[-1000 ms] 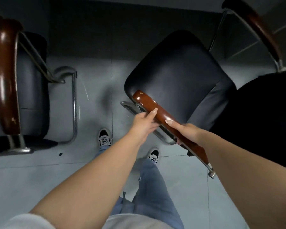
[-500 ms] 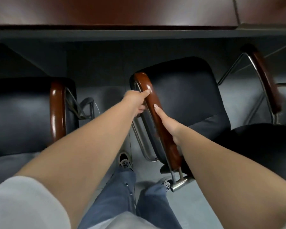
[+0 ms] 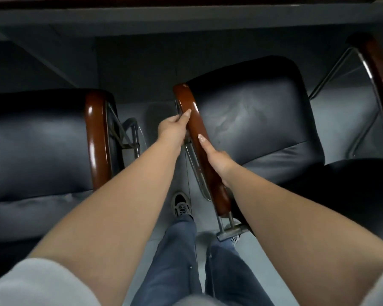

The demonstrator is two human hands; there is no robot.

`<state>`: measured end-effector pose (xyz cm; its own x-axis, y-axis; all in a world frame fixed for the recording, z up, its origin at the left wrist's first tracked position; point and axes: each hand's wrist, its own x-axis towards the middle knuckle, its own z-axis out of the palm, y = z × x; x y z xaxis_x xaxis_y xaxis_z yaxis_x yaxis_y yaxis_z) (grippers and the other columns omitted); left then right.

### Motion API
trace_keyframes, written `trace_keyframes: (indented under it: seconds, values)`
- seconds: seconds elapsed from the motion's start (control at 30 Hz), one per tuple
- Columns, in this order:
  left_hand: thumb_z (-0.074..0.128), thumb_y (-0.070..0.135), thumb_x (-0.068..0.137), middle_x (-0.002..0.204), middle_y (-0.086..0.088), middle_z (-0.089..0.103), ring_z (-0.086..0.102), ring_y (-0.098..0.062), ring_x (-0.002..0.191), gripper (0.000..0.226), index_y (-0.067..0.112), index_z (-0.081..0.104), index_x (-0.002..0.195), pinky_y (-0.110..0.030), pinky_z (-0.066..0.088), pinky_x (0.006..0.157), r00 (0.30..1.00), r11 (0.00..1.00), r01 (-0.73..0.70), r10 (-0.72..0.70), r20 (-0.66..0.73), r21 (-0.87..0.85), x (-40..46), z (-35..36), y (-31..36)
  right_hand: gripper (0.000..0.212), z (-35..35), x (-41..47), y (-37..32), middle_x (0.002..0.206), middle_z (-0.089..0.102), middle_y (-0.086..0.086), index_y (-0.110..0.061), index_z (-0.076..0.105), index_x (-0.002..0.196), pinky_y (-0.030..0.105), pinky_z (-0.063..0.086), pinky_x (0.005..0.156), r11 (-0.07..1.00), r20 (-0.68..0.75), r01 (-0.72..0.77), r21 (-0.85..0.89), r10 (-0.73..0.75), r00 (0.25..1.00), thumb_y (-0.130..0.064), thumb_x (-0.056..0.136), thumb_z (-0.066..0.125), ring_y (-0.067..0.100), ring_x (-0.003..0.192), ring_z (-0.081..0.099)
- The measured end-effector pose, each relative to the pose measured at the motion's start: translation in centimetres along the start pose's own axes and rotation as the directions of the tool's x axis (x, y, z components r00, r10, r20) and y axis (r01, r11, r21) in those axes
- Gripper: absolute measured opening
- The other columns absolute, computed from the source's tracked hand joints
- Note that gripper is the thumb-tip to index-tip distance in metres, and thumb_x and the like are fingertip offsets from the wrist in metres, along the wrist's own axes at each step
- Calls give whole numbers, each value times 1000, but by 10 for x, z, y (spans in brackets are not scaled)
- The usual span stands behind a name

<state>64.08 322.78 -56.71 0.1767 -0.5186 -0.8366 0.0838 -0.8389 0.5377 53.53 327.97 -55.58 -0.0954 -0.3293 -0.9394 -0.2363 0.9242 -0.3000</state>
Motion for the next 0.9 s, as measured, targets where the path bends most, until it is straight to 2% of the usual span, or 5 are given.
trace_keyframes:
  seconds: [0.17, 0.43, 0.6, 0.7, 0.9]
  values:
    - [51, 38, 93, 85, 8, 57, 52, -2, 68, 36, 16, 54, 122, -13, 46, 57, 986, 997, 75, -69, 154, -35, -51, -5, -37, 68, -9, -22, 31, 119, 60, 7, -12, 56, 122, 35, 43, 93, 996, -73, 9, 86, -2, 997, -67, 82, 48, 24, 102, 57]
    - [47, 47, 92, 127, -5, 58, 55, -22, 116, 49, 16, 48, 130, -30, 41, 92, 941, 975, 224, -214, 263, -9, -102, 21, -137, 84, -18, -41, 109, 125, 59, 8, -9, 52, 128, 35, 39, 102, 997, -57, -7, 81, 12, 998, -74, 76, 47, 24, 112, 55]
    - [46, 40, 95, 99, -5, 67, 62, -23, 98, 30, 17, 63, 106, -36, 48, 94, 985, 996, 89, -90, 145, 14, -111, 33, -184, 52, -8, -40, 133, 96, 63, 6, -12, 58, 102, 29, 43, 77, 994, -89, 79, 73, -73, 993, -60, 88, 45, 13, 80, 56]
    - [55, 45, 89, 80, -8, 64, 59, -24, 78, 33, 18, 59, 70, -34, 48, 79, 992, 997, 67, -69, 102, 32, -107, 31, -183, 64, -6, -43, 128, 109, 62, 10, -8, 56, 112, 34, 45, 86, 993, -124, 73, 92, -61, 990, -65, 84, 46, 24, 96, 58]
    - [55, 43, 89, 95, -18, 70, 66, -35, 92, 35, 14, 57, 70, -45, 51, 91, 986, 992, 75, -88, 140, 97, -99, 22, -179, 79, -2, -47, 112, 130, 53, 17, -5, 46, 129, 41, 38, 99, 1000, -129, 8, 4, -7, 992, -69, 82, 44, 33, 119, 50]
